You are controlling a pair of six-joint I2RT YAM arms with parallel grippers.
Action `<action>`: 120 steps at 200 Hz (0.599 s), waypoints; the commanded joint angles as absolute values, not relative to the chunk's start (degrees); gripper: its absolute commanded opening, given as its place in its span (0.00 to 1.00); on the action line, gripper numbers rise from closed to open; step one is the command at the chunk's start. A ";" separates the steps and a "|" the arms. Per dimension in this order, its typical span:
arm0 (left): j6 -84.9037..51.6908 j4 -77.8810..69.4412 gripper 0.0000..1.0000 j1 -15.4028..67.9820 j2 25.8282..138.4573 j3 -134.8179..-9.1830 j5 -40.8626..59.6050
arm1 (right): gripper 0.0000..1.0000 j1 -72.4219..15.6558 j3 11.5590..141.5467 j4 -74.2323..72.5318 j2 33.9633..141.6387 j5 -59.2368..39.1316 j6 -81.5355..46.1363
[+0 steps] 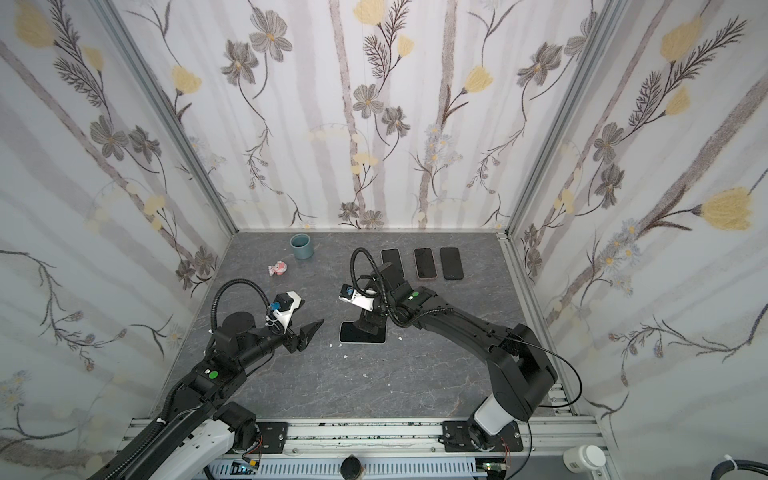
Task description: Put the phone into the phone case
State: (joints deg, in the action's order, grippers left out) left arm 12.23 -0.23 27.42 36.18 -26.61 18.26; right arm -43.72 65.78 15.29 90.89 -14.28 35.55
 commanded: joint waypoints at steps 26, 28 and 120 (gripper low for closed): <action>16.87 -1.62 0.86 28.12 33.80 -23.16 17.72 | 1.00 -45.04 69.41 20.38 96.77 -11.36 41.11; 16.81 -1.70 0.87 28.19 33.76 -23.02 17.61 | 1.00 -45.08 69.54 20.61 96.90 -11.28 41.08; 14.55 -3.98 1.00 28.39 35.83 -20.11 13.05 | 1.00 -45.35 71.22 23.91 102.23 -10.94 47.42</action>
State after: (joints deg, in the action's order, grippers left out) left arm 14.94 -1.91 28.40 34.94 -20.18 15.03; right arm -45.32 70.96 22.74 101.45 -11.16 43.40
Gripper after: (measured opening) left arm 0.997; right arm 0.996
